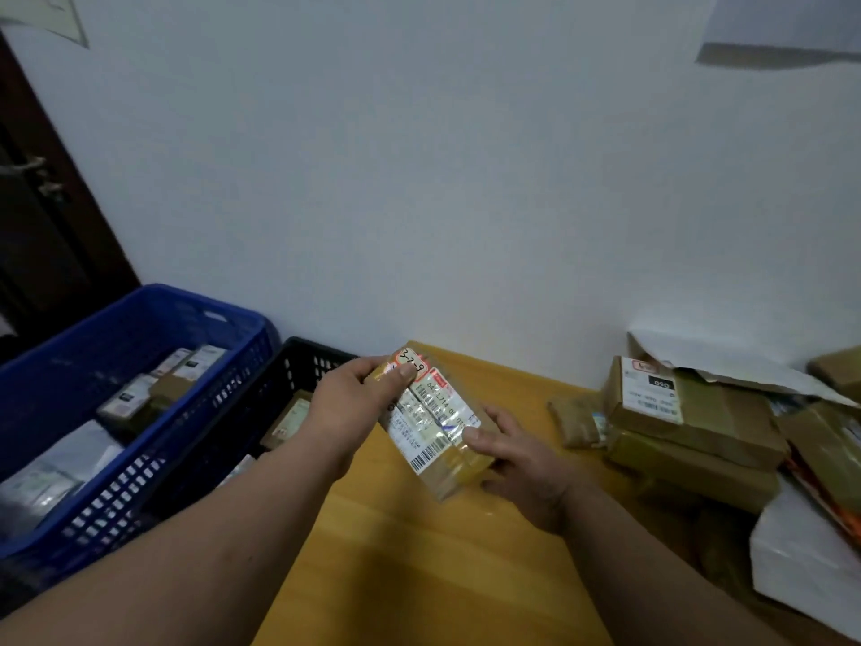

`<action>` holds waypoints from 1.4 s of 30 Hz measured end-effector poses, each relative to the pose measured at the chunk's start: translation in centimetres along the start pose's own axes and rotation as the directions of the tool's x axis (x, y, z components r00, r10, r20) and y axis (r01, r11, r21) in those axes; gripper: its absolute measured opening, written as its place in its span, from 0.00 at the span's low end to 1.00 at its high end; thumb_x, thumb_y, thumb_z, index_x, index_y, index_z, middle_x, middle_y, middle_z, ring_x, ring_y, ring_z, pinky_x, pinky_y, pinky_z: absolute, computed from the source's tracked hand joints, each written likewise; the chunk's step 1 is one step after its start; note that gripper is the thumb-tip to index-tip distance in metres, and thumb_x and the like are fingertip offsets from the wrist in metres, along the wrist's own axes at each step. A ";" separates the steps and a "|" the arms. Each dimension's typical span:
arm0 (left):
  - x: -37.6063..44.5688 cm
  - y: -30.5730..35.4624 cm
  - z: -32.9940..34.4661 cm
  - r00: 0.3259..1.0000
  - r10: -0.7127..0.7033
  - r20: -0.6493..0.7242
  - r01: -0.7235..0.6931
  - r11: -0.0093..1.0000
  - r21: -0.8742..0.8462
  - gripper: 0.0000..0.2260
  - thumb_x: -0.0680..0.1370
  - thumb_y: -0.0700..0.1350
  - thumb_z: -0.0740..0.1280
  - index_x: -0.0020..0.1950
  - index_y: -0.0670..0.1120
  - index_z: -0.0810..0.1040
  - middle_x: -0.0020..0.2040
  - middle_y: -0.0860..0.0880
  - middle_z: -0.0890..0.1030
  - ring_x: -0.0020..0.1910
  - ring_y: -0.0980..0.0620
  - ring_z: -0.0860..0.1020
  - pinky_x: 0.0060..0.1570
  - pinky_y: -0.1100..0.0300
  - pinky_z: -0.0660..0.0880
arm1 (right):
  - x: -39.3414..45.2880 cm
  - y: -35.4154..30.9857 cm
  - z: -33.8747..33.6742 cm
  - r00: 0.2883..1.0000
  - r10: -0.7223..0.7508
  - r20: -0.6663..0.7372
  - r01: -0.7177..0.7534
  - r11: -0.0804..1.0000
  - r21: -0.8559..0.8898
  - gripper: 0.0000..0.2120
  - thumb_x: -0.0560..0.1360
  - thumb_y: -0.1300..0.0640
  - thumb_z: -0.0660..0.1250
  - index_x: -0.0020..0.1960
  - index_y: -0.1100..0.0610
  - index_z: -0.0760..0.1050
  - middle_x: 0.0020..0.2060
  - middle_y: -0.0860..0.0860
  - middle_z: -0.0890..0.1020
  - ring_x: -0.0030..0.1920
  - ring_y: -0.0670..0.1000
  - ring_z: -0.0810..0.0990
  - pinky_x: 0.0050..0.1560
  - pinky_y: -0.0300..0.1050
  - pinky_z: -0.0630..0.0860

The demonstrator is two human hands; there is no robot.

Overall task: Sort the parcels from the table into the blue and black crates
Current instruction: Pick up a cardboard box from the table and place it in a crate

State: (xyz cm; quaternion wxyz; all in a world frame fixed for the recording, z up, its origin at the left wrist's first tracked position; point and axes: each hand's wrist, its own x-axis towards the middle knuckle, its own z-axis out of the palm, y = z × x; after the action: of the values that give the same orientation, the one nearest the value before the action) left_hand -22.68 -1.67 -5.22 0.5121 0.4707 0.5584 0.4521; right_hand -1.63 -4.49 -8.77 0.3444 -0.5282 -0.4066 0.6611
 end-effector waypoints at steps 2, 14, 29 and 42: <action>0.2 -0.7 -2.3 0.998 -0.029 -0.050 0.027 0.998 -0.055 0.19 0.73 0.51 0.74 0.62 0.46 0.78 0.48 0.50 0.85 0.47 0.50 0.84 0.50 0.51 0.80 | 1.2 0.7 2.5 1.000 0.022 0.023 -0.022 0.999 0.027 0.36 0.61 0.43 0.76 0.67 0.44 0.69 0.59 0.50 0.82 0.63 0.57 0.77 0.68 0.60 0.68; 3.6 -6.4 -24.0 0.946 -0.313 -0.084 0.285 0.926 -0.248 0.16 0.75 0.45 0.73 0.56 0.45 0.69 0.50 0.42 0.83 0.44 0.47 0.85 0.46 0.47 0.82 | 10.0 3.2 26.3 0.984 0.167 0.060 -0.172 0.980 0.102 0.32 0.65 0.37 0.72 0.65 0.46 0.69 0.59 0.51 0.80 0.59 0.55 0.79 0.59 0.52 0.74; 6.7 -11.3 -43.2 0.891 -0.416 -0.183 0.409 0.910 -0.072 0.15 0.79 0.49 0.68 0.65 0.52 0.74 0.54 0.50 0.82 0.50 0.51 0.82 0.45 0.57 0.79 | 19.5 4.5 45.1 0.887 0.443 0.132 -0.436 0.896 -0.081 0.33 0.73 0.38 0.69 0.71 0.50 0.64 0.52 0.49 0.78 0.47 0.48 0.78 0.27 0.35 0.76; 18.2 -13.8 -53.3 0.802 -0.525 -0.284 0.538 0.842 -0.038 0.10 0.79 0.42 0.66 0.60 0.45 0.75 0.51 0.45 0.82 0.47 0.50 0.82 0.41 0.56 0.79 | 35.1 4.3 53.4 0.826 0.533 0.180 -0.486 0.838 -0.248 0.48 0.56 0.22 0.68 0.70 0.42 0.62 0.54 0.47 0.79 0.52 0.51 0.79 0.48 0.47 0.75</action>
State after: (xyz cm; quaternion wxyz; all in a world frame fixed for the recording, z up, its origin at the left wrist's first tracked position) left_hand -77.27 13.02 -17.96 0.5223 0.2369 0.7450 0.3407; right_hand -61.14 15.46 -21.41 0.0498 -0.5637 -0.3505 0.7463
